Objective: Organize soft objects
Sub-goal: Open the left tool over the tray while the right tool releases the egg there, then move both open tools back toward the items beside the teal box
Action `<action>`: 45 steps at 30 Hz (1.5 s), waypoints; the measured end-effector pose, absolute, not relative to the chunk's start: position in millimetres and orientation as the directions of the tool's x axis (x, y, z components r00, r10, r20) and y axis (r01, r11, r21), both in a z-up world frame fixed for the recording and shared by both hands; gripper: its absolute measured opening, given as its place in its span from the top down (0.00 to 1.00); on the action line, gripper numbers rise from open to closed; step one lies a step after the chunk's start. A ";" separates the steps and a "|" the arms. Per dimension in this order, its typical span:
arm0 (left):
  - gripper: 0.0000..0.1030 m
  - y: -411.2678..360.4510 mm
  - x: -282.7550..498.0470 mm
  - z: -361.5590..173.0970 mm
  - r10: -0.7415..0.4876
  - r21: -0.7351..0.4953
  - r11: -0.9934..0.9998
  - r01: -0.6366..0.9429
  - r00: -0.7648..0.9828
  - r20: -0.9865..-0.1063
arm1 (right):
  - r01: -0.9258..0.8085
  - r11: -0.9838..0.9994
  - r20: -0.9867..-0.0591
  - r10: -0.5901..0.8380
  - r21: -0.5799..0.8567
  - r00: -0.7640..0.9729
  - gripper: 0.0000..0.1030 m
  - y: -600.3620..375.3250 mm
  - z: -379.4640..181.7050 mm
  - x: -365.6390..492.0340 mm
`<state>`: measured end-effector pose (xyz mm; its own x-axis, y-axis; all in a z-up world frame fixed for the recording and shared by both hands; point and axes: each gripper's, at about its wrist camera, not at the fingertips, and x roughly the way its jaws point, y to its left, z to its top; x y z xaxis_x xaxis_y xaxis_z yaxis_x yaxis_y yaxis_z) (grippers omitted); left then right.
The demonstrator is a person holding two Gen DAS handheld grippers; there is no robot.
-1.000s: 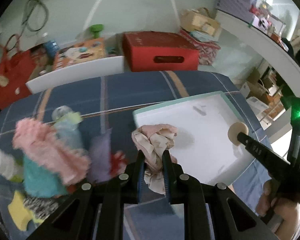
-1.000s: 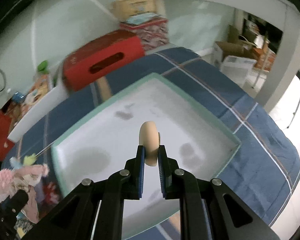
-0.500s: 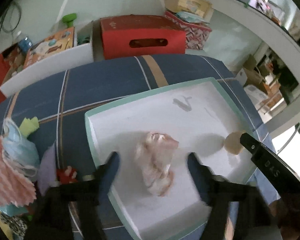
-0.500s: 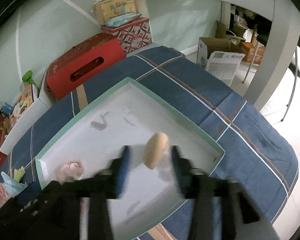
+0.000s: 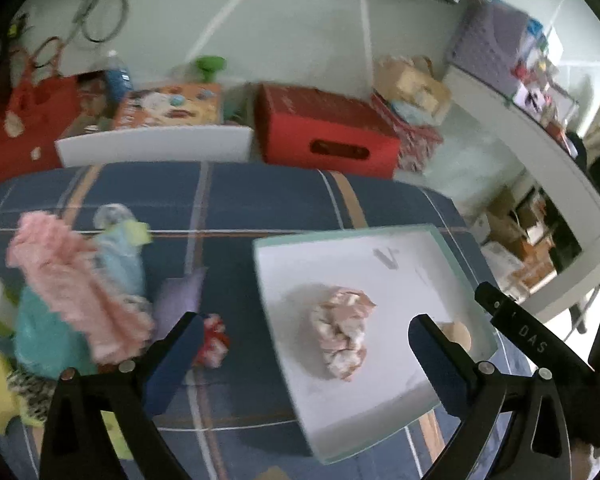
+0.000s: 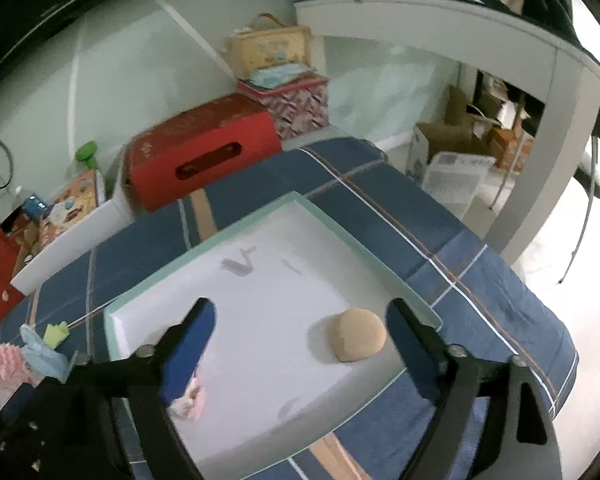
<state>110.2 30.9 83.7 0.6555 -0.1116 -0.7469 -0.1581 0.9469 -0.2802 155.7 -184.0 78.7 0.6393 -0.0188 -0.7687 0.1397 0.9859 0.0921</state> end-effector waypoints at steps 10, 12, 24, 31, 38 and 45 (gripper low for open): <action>0.00 110.6 48.2 94.1 0.048 -0.298 0.887 -0.352 0.713 -0.700 | -0.016 0.996 -0.741 0.073 0.084 0.668 0.02 -136.5 89.8 139.3; 0.00 125.0 37.4 92.8 0.079 -0.295 0.872 -0.390 0.709 -0.701 | -0.046 0.993 -0.743 0.109 0.104 0.661 0.02 -126.5 89.1 134.9; 0.00 210.7 -36.3 94.7 0.244 -0.312 0.742 -0.594 0.672 -0.699 | -0.269 0.956 -0.758 0.261 0.117 0.597 0.02 -54.7 80.5 96.3; 0.00 253.3 -71.9 85.8 0.330 -0.270 0.670 -0.692 0.603 -0.727 | -0.372 0.920 -0.783 0.320 0.122 0.534 0.02 -11.4 71.1 75.7; 0.00 277.1 -82.6 58.0 0.372 -0.147 0.621 -0.770 0.454 -0.810 | -0.493 0.863 -0.840 0.343 0.105 0.421 0.02 46.3 44.1 49.2; 0.00 283.9 -76.4 28.4 0.317 -0.130 0.616 -0.777 0.396 -0.862 | -0.580 0.814 -0.901 0.272 0.029 0.337 0.02 90.3 4.8 30.3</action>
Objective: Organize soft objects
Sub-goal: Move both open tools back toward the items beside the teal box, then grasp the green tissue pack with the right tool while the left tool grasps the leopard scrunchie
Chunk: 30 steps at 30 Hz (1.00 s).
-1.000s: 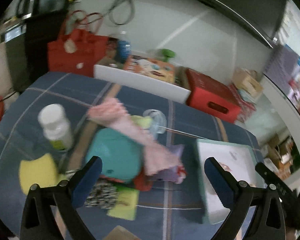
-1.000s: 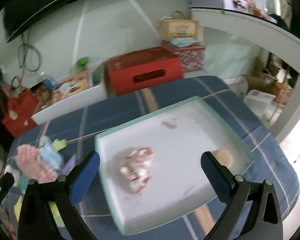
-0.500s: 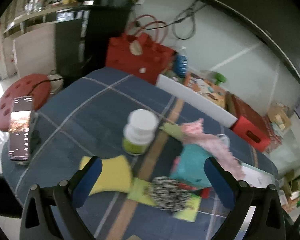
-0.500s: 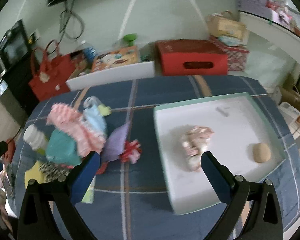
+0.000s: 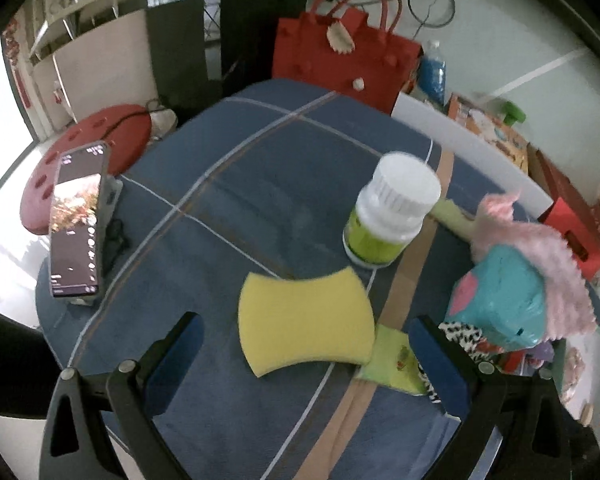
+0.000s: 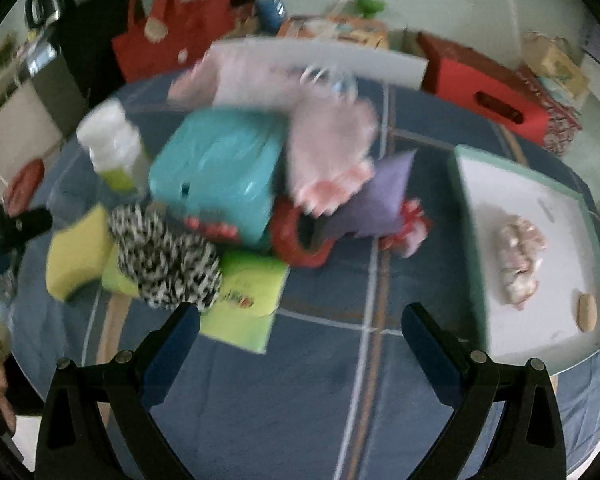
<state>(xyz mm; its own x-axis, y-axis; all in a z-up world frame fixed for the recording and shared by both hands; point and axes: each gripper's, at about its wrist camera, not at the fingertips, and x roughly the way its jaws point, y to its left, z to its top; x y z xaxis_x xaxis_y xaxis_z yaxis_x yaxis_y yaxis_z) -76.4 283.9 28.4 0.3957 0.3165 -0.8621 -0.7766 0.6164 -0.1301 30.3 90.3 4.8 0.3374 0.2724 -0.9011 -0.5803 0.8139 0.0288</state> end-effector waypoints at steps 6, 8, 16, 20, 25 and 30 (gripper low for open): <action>0.00 281.4 -65.4 6.3 0.263 -0.103 0.641 -0.760 0.344 -0.901 | -0.602 0.798 -0.928 0.241 0.023 0.283 0.02 109.8 -18.9 23.1; 0.00 280.7 -64.2 1.6 0.251 -0.100 0.643 -0.759 0.332 -0.909 | -0.601 0.799 -0.935 0.229 0.022 0.271 0.02 113.3 -25.6 23.4; 0.00 277.4 -64.4 -0.5 0.234 -0.106 0.652 -0.751 0.332 -0.914 | -0.596 0.803 -0.935 0.201 -0.014 0.292 0.02 133.2 -39.0 30.2; 0.00 275.2 -61.5 0.9 0.227 -0.105 0.663 -0.741 0.332 -0.916 | -0.590 0.807 -0.936 0.185 -0.029 0.299 0.02 140.0 -50.8 31.2; 0.00 273.2 -60.6 2.4 0.217 -0.116 0.669 -0.734 0.343 -0.914 | -0.589 0.808 -0.928 0.201 -0.024 0.314 0.03 137.8 -53.9 38.7; 0.00 272.1 -58.9 4.1 0.208 -0.132 0.671 -0.730 0.356 -0.911 | -0.598 0.801 -0.920 0.226 -0.011 0.320 0.19 135.4 -48.9 26.2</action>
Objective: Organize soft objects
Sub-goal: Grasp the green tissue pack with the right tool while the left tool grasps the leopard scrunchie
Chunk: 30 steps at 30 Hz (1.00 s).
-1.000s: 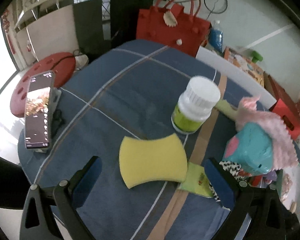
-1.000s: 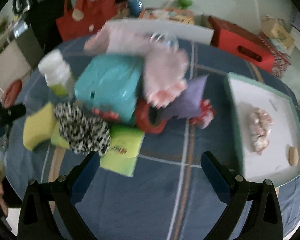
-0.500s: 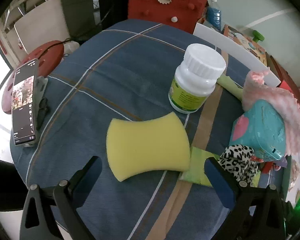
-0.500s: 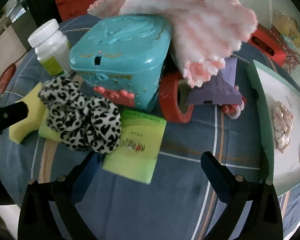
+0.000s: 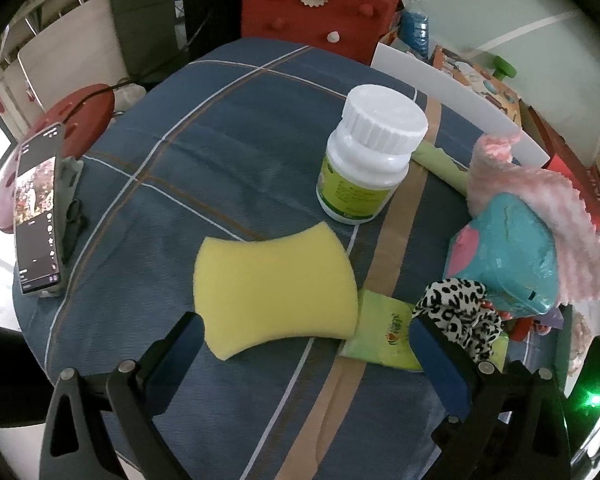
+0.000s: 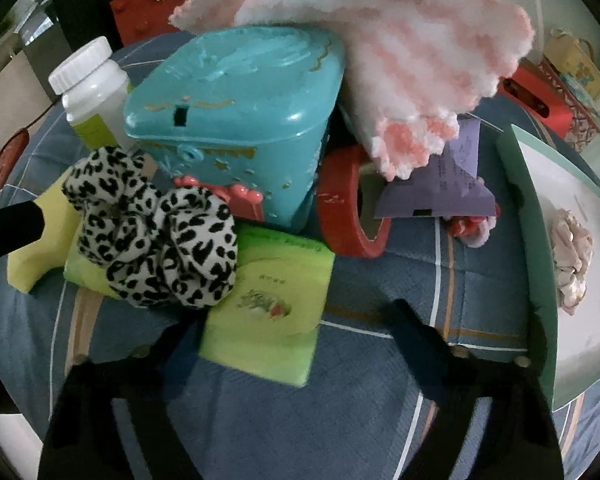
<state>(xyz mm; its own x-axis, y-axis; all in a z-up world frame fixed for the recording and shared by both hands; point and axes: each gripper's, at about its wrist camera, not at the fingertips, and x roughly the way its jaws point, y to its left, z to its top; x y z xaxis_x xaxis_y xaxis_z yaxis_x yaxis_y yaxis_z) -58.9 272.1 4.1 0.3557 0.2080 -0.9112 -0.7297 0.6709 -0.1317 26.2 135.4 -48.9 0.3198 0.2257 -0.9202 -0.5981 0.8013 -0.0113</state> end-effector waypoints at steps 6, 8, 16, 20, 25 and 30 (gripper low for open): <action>0.00 270.2 -57.2 6.0 0.189 -0.154 0.675 -0.722 0.371 -0.909 | -0.611 0.792 -0.916 0.231 -0.019 0.328 0.35 138.4 -41.0 17.7; 0.00 269.2 -56.4 6.5 0.187 -0.155 0.677 -0.720 0.372 -0.909 | -0.608 0.794 -0.916 0.229 -0.021 0.330 0.39 131.1 -38.9 15.0; 0.00 265.9 -54.4 10.6 0.170 -0.177 0.687 -0.705 0.393 -0.904 | -0.601 0.798 -0.916 0.219 -0.029 0.335 0.52 121.4 -32.4 15.5; 0.00 265.7 -54.7 12.0 0.156 -0.195 0.688 -0.699 0.404 -0.901 | -0.593 0.805 -0.919 0.215 -0.025 0.332 0.52 111.7 -32.2 19.2; 0.00 264.6 -53.6 14.9 0.139 -0.218 0.691 -0.689 0.423 -0.895 | -0.578 0.816 -0.925 0.207 -0.016 0.318 0.52 102.8 -26.4 21.1; 0.00 262.5 -52.9 18.1 0.123 -0.247 0.699 -0.671 0.453 -0.883 | -0.566 0.824 -0.930 0.208 0.000 0.302 0.52 93.7 -28.8 30.2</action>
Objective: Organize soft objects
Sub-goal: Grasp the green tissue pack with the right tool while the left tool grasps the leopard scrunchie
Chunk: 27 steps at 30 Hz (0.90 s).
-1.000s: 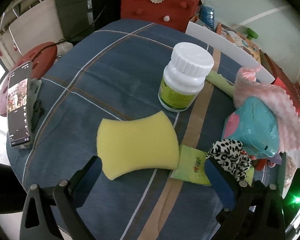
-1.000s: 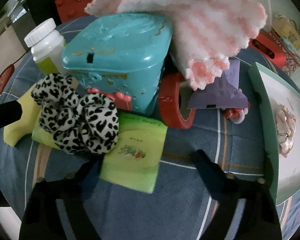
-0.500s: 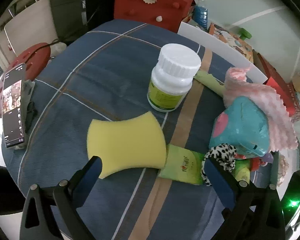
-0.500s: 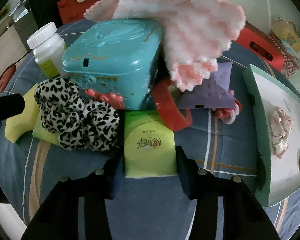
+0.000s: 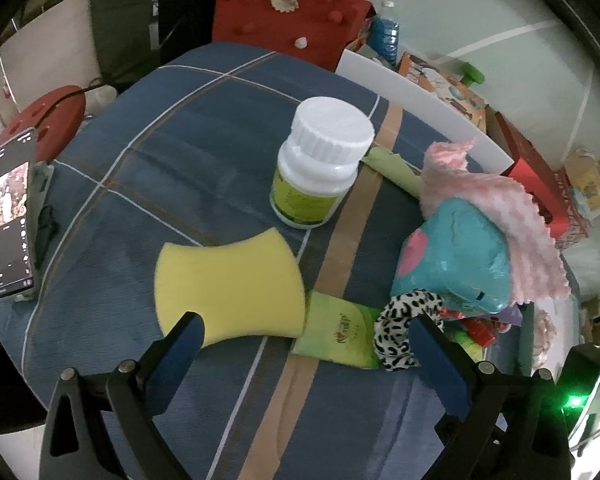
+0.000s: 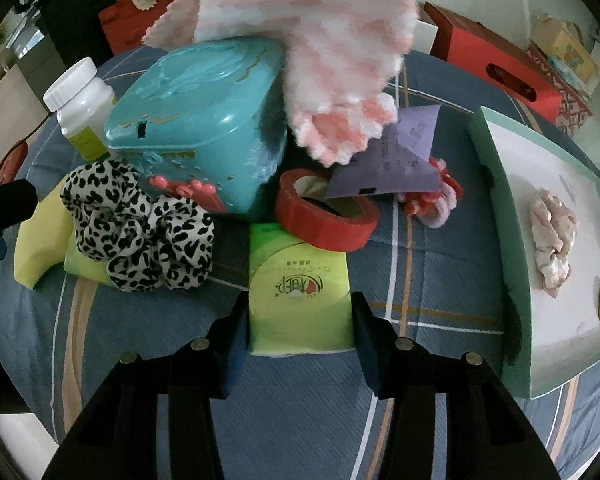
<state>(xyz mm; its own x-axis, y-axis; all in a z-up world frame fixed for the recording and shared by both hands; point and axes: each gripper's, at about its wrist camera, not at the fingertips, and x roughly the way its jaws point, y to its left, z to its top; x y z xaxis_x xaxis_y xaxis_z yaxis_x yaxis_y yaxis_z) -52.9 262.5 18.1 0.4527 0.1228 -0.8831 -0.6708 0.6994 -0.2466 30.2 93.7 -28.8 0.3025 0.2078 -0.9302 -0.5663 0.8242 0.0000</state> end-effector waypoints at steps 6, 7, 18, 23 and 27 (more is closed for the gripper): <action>0.00 257.8 -49.6 21.3 0.120 -0.267 0.706 -0.656 0.483 -0.867 | -0.532 0.846 -0.936 0.204 0.022 0.286 0.52 72.5 -25.4 38.6; 0.00 256.4 -48.5 21.3 0.118 -0.271 0.708 -0.652 0.488 -0.865 | -0.525 0.851 -0.936 0.205 0.027 0.285 0.52 67.7 -22.5 40.0; 0.00 227.7 -19.0 8.0 0.101 -0.180 0.793 -0.581 0.418 -0.903 | -0.466 0.882 -0.916 0.240 0.068 0.322 0.53 24.9 12.6 51.4; 0.11 219.2 -10.3 3.4 0.091 -0.183 0.803 -0.567 0.421 -0.902 | -0.445 0.894 -0.911 0.225 0.052 0.346 0.53 17.3 20.0 60.2; 0.29 212.8 -1.6 0.5 0.077 -0.187 0.822 -0.537 0.430 -0.900 | -0.429 0.901 -0.909 0.231 0.065 0.347 0.53 12.3 20.1 68.2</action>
<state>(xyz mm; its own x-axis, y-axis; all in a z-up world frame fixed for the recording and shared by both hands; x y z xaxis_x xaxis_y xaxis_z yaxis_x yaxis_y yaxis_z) -1.6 212.8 0.5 0.4298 0.0765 -0.8997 -0.5373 0.8224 -0.1868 68.2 12.3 20.1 0.3470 0.2305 -0.9091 -0.4290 0.9010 0.0648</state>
